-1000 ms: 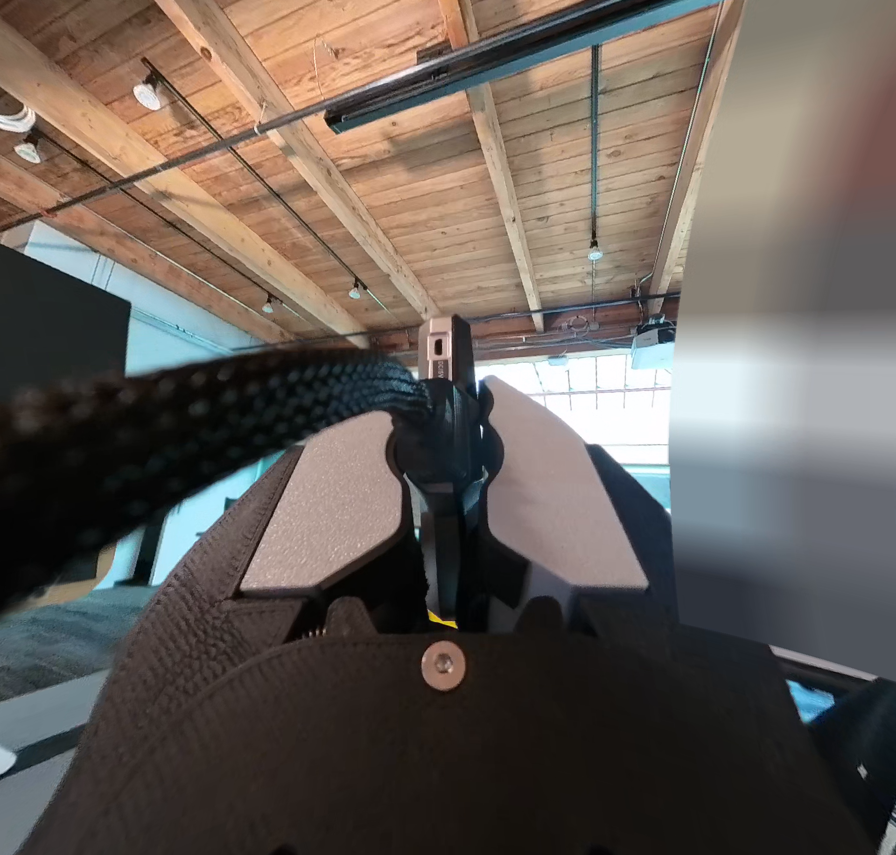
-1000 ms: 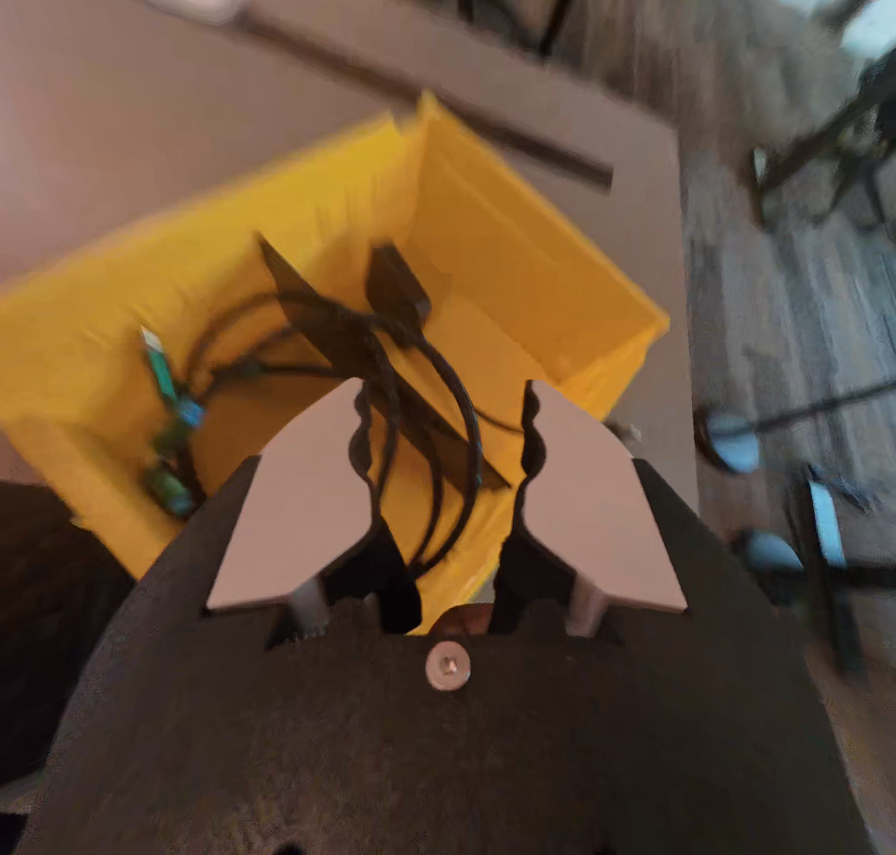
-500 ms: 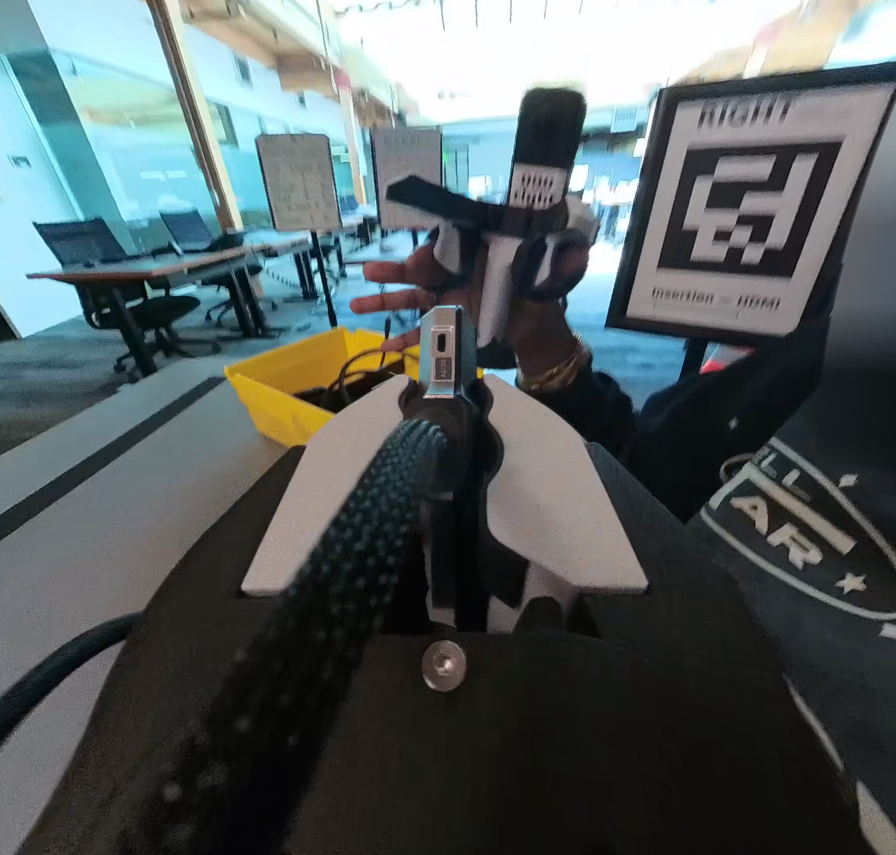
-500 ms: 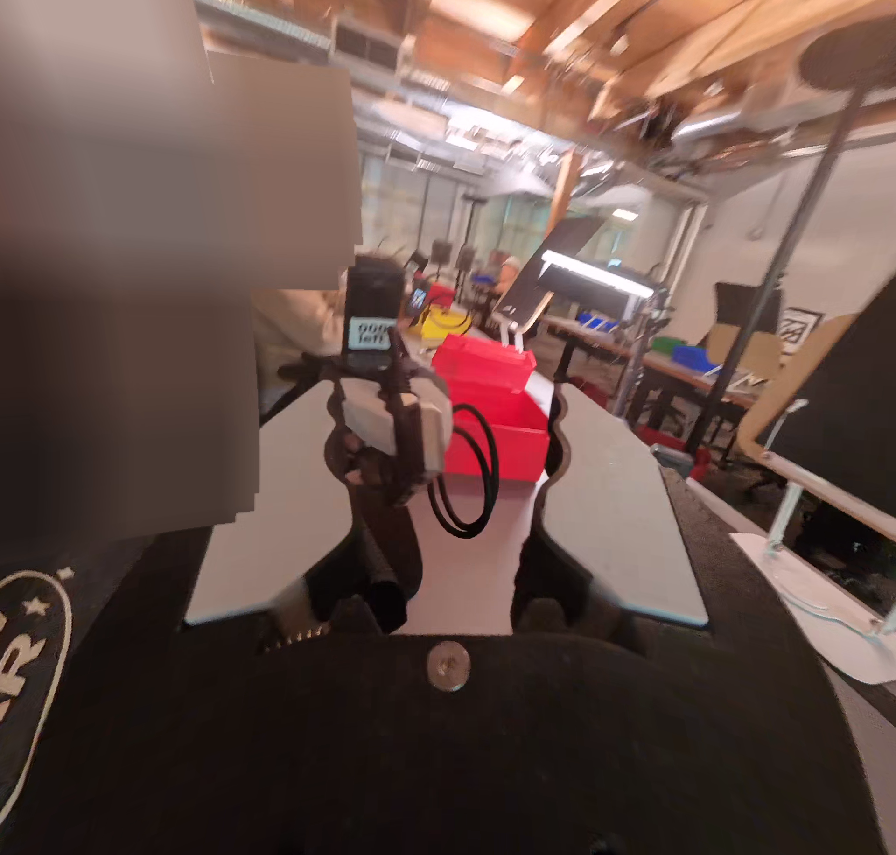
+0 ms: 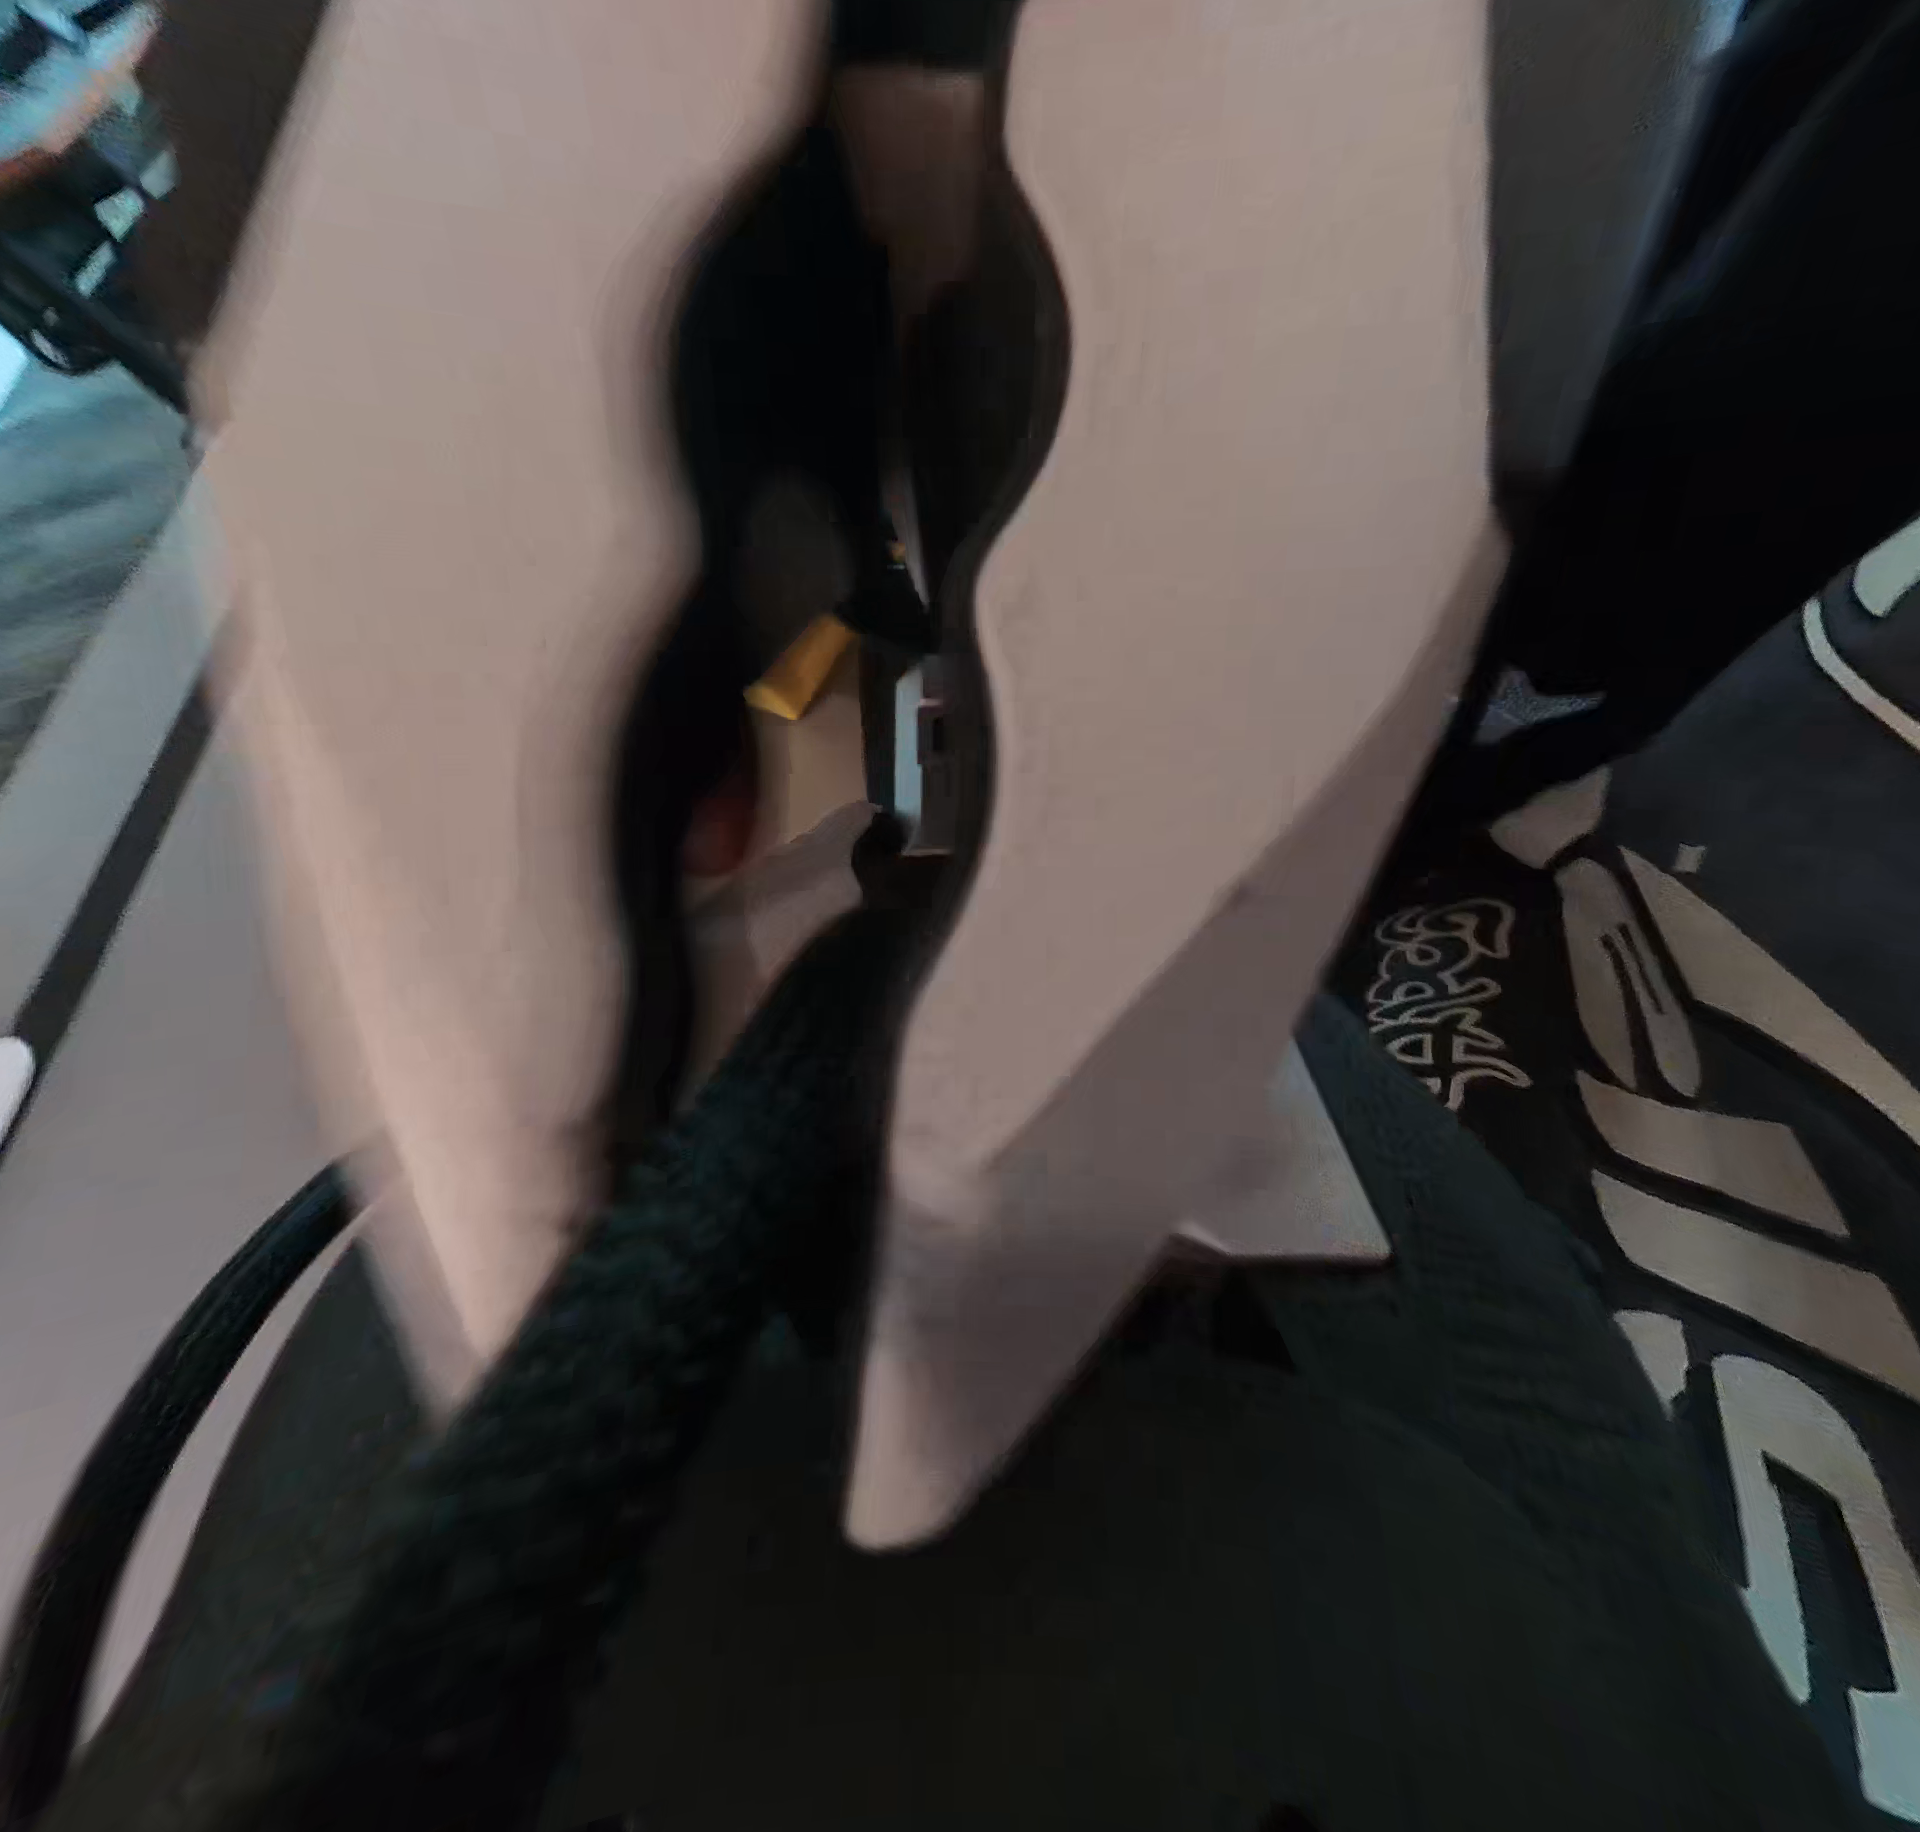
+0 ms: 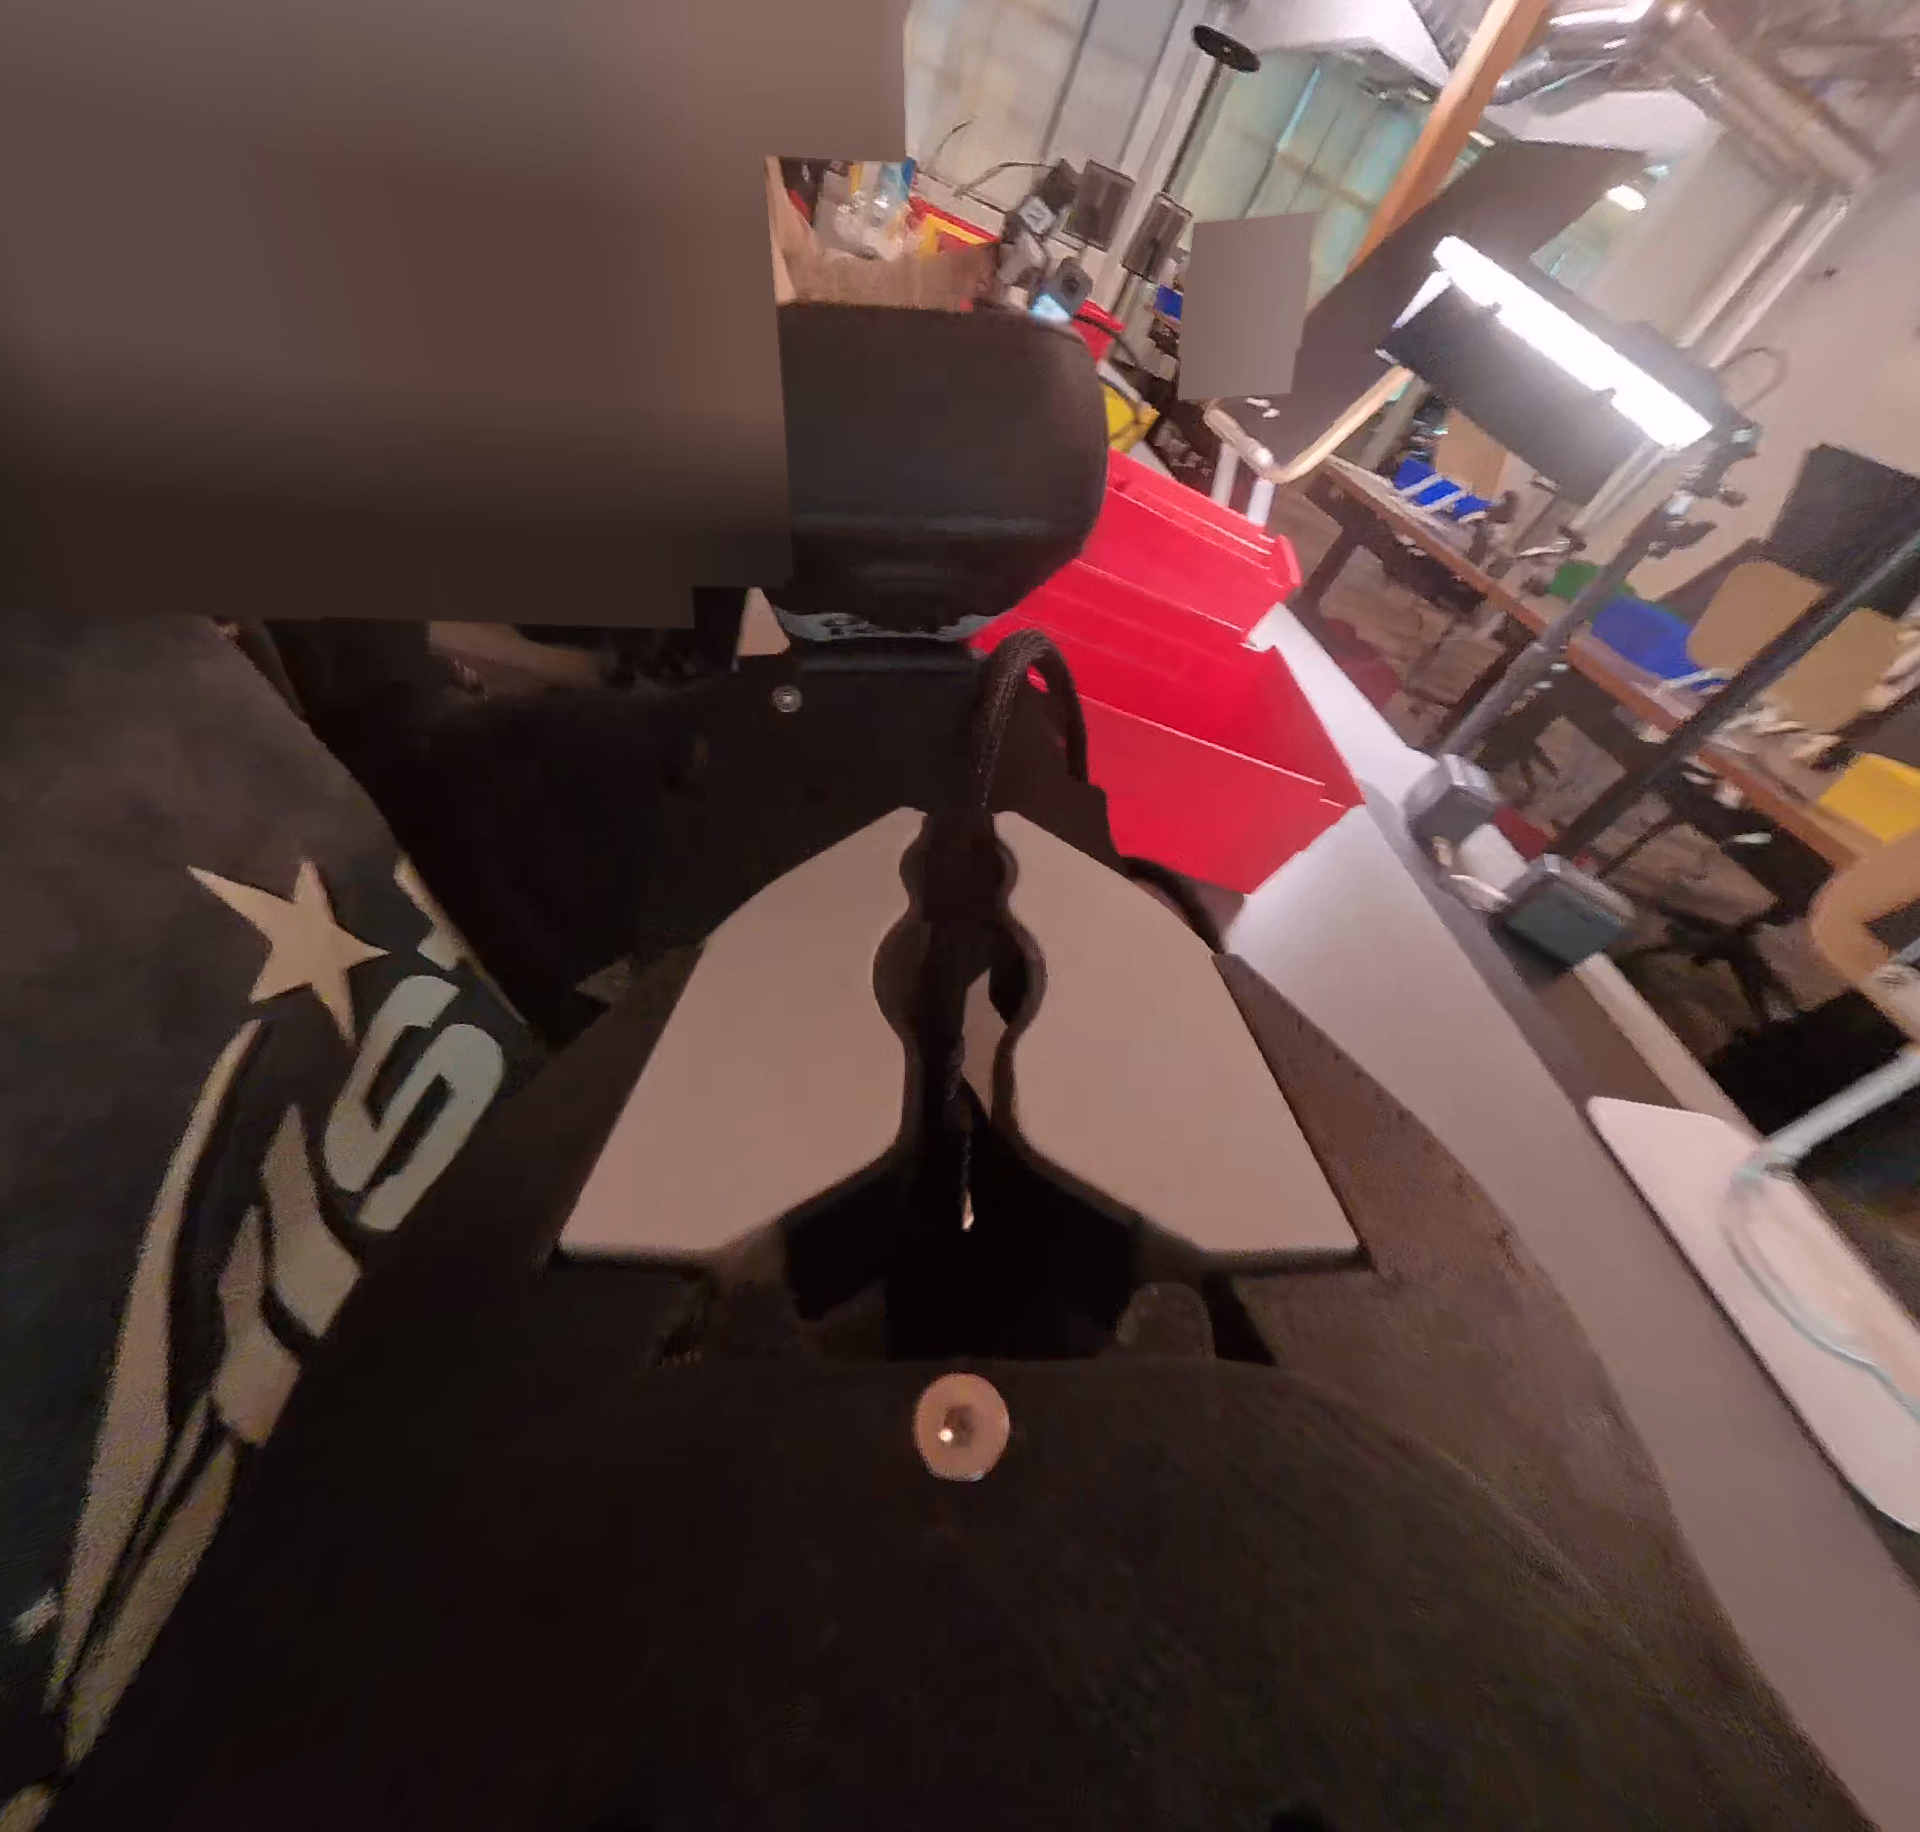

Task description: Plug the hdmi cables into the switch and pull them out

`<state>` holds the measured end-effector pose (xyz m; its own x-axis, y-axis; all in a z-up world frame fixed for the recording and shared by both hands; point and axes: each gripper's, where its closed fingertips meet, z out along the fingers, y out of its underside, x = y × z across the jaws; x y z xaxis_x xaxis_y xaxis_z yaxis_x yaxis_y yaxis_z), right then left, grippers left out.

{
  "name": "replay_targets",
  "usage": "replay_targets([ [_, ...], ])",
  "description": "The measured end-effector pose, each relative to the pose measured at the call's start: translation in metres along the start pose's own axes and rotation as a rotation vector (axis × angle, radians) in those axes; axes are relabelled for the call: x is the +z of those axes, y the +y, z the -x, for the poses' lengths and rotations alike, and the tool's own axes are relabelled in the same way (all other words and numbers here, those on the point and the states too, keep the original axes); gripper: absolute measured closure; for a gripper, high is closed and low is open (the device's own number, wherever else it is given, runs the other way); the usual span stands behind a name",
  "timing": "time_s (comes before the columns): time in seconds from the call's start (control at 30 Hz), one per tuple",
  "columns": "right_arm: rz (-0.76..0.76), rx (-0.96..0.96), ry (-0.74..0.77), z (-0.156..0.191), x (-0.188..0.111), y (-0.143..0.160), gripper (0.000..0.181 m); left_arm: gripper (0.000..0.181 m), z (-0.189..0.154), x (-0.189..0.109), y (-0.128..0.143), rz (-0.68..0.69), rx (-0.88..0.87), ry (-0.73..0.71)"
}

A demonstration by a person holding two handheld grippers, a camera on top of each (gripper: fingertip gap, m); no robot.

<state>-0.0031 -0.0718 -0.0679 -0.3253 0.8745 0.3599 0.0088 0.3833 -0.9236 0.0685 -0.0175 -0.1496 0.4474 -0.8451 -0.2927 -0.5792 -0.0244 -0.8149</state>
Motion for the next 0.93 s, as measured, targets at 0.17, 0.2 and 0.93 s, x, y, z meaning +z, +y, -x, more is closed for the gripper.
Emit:
replay_targets([
  [0.17, -0.034, -0.156, 0.292, -0.039, -0.019, -0.013, 0.174, 0.142, 0.013, -0.011, -0.013, -0.071, -0.009, -0.097],
  [0.2, -0.070, -0.156, 0.341, -0.047, -0.027, -0.020, 0.174, 0.141, 0.012, -0.015, -0.017, -0.088, 0.017, -0.114],
  [0.93, -0.221, -0.180, 0.858, -0.113, -0.143, -0.057, 0.174, 0.158, 0.007, -0.342, -0.045, -2.189, -0.068, 0.396],
])
